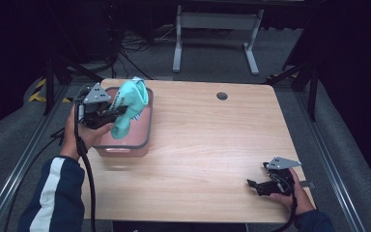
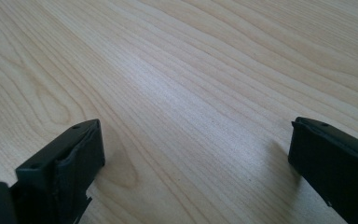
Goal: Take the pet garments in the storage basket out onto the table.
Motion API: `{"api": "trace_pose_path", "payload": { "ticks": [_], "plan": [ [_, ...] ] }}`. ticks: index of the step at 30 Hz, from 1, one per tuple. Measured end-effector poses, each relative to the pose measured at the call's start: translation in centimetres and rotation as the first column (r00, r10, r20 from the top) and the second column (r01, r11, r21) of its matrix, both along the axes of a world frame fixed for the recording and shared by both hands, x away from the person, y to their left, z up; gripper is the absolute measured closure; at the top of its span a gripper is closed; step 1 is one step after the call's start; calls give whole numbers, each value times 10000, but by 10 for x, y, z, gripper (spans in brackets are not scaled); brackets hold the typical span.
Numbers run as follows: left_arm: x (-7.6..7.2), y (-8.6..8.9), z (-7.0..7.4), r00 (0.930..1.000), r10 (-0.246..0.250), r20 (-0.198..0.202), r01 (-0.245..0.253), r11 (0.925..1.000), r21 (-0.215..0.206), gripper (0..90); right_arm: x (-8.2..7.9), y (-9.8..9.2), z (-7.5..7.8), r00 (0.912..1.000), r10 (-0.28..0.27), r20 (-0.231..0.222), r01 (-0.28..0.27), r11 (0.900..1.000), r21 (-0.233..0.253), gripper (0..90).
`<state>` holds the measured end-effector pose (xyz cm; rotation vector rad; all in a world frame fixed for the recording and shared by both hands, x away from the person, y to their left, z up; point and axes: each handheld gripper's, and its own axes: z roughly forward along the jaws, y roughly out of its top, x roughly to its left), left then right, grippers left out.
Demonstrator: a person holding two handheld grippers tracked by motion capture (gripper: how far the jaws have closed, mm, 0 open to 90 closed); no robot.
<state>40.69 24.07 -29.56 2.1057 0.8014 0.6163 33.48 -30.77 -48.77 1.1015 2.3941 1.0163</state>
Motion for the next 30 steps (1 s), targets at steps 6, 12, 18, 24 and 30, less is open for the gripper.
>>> {"api": "trace_pose_path", "payload": {
  "ticks": [6,12,18,24,30],
  "plan": [
    [-9,-17,7,9987,-499,137,500,9987,-66,766,0,0,0,10000,-2,1,2,10000,-2,37],
    [-14,-40,10,9932,-1134,266,1133,9936,22,766,0,0,0,10000,0,4,0,10000,1,37],
    [-14,-66,5,9849,-1724,125,1723,9849,145,766,0,0,0,10000,2,6,-2,10000,-4,37],
    [-13,-91,-2,9739,-2271,-21,2271,9734,296,766,0,0,0,10000,2,3,-2,10000,-1,37],
    [-11,-111,-9,9661,-2571,-227,2578,9654,380,766,0,0,0,10000,1,2,-1,10000,-4,37]
  ]
}}
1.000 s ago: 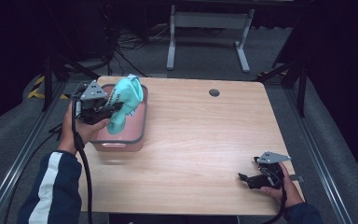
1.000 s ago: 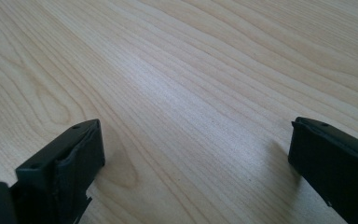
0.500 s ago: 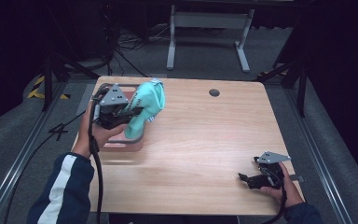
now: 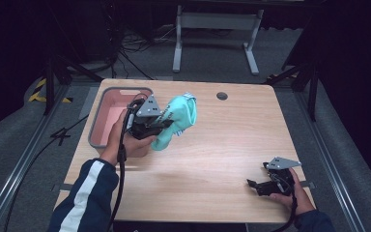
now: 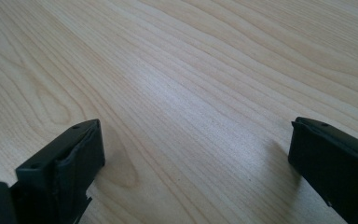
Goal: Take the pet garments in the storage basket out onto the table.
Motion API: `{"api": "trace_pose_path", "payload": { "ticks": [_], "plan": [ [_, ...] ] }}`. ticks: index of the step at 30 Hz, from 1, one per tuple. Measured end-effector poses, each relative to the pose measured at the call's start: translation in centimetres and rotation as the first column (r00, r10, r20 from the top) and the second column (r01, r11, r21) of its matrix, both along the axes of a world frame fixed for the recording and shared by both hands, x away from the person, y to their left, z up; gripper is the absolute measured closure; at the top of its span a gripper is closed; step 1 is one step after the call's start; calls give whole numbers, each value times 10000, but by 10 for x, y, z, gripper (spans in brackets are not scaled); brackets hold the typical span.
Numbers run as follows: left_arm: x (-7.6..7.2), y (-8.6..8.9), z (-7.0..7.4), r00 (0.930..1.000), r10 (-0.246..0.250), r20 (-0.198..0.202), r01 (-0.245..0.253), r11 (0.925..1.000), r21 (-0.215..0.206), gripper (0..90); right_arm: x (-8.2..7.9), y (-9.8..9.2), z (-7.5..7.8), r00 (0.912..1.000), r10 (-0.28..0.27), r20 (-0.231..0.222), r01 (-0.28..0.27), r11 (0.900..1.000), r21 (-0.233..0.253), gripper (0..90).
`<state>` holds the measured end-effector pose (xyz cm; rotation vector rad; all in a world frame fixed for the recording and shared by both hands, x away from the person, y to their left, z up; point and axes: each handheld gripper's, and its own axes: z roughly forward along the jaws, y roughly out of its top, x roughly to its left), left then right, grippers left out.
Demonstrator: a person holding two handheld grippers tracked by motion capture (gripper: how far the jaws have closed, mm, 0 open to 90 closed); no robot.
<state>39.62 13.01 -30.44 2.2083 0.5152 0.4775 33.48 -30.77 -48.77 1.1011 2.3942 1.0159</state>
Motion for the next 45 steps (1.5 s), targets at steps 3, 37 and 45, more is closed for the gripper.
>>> {"api": "trace_pose_path", "payload": {
  "ticks": [3,37,45],
  "plan": [
    [3,-7,-4,9999,-109,-103,109,9999,49,766,0,0,0,10000,2,7,-2,10000,-1,37],
    [39,-84,-86,9846,-340,-1715,594,9875,1457,763,0,0,0,10000,4,5,-4,10000,-3,37],
    [43,-90,-104,9733,-328,-2270,754,9805,1815,759,0,0,0,10000,3,7,-3,10000,-1,37]
  ]
}}
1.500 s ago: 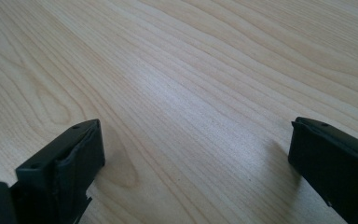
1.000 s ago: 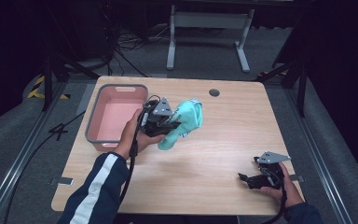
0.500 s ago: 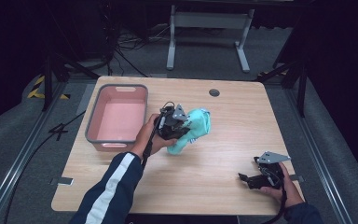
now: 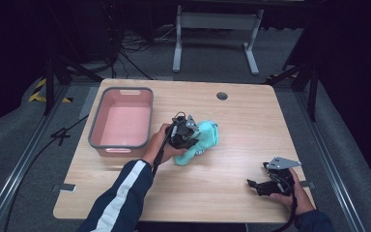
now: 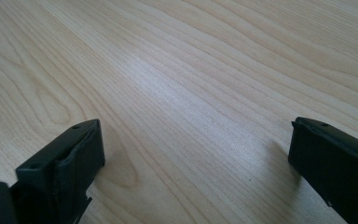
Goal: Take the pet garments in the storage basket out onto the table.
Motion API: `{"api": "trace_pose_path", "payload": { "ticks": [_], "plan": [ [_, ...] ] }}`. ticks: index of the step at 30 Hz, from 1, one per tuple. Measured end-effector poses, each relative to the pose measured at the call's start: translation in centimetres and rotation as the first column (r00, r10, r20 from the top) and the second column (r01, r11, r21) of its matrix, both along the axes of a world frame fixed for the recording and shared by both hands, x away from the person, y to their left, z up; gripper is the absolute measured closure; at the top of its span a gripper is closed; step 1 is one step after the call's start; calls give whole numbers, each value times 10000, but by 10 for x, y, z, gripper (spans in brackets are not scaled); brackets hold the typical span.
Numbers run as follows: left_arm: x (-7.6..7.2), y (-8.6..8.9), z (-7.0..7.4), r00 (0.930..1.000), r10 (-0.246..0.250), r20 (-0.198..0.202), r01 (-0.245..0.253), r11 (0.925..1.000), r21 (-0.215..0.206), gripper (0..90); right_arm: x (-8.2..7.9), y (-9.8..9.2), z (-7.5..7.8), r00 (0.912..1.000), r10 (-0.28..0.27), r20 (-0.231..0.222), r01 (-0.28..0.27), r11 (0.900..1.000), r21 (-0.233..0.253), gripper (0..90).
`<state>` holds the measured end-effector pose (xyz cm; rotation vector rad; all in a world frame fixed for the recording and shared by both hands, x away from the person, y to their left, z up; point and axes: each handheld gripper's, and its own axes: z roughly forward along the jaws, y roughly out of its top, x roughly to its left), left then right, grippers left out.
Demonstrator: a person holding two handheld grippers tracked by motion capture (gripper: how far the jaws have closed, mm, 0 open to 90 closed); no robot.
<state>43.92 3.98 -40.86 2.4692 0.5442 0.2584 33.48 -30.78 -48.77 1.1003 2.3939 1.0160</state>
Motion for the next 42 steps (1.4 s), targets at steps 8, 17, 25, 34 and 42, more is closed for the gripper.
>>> {"api": "trace_pose_path", "payload": {
  "ticks": [8,17,25,34,42],
  "plan": [
    [3,-6,-16,9990,-140,-432,159,9988,457,751,0,0,0,10000,-4,-8,4,10000,1,37],
    [4,-14,-34,9957,-268,-890,356,9944,993,730,0,0,0,10000,-4,-7,4,10000,-1,37],
    [3,-15,-36,9949,-248,-978,355,9934,1093,660,0,0,0,10000,-5,-4,5,10000,2,37],
    [-3,-11,-18,9976,-274,-640,326,9962,811,476,0,0,0,10000,-5,-6,5,10000,1,37],
    [-17,-6,-2,9994,-241,-235,260,9960,853,328,0,0,0,10000,-3,-7,3,10000,-1,37]
  ]
}}
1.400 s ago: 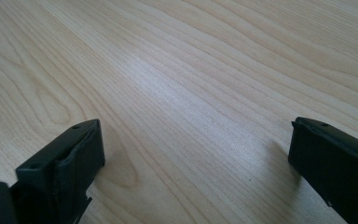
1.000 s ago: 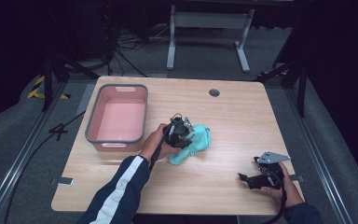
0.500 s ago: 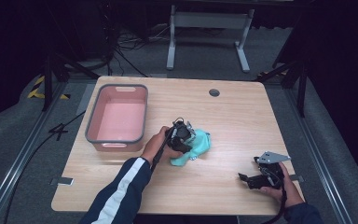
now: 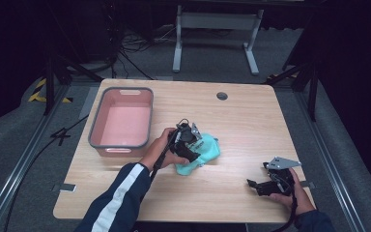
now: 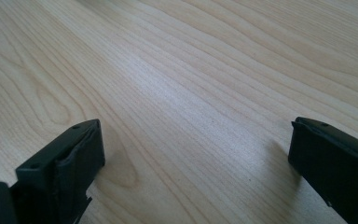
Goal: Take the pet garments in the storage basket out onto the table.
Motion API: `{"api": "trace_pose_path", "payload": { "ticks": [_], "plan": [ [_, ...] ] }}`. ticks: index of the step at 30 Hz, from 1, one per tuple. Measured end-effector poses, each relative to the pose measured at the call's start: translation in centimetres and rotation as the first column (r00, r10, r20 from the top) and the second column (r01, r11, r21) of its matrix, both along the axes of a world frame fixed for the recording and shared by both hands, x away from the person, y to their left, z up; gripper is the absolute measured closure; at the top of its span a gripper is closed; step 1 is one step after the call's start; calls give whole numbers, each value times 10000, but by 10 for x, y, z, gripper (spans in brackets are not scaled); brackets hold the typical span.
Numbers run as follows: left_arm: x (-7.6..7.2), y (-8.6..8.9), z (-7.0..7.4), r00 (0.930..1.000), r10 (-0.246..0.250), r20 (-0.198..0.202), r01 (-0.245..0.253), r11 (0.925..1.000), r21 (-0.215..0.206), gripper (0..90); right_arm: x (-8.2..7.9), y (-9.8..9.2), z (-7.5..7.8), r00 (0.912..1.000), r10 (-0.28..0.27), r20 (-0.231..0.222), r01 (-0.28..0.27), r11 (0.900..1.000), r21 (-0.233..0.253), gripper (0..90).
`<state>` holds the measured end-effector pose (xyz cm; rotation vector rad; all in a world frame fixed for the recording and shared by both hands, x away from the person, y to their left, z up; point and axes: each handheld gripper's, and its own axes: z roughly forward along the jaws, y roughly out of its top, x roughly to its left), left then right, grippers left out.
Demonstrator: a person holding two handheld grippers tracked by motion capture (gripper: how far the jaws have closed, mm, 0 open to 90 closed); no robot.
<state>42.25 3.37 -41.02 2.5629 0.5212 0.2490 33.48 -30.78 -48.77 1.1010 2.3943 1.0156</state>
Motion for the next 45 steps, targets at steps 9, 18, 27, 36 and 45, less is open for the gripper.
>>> {"api": "trace_pose_path", "payload": {
  "ticks": [9,18,27,36,45],
  "plan": [
    [-22,21,21,9974,-349,636,352,9994,-49,259,0,0,0,10000,-5,5,5,10000,5,37],
    [-46,41,23,9920,-705,1048,650,9964,544,243,0,0,0,10000,-6,2,6,10000,1,37],
    [-61,61,17,9895,-756,1233,661,9946,797,243,0,0,0,10000,-4,14,4,10000,-17,37],
    [-74,79,10,9891,-764,1260,656,9940,878,246,0,0,0,10000,-6,16,6,10000,-17,37],
    [-87,107,-1,9882,-649,1388,494,9925,1119,243,0,0,0,10000,-18,18,18,10000,-14,37]
  ]
}}
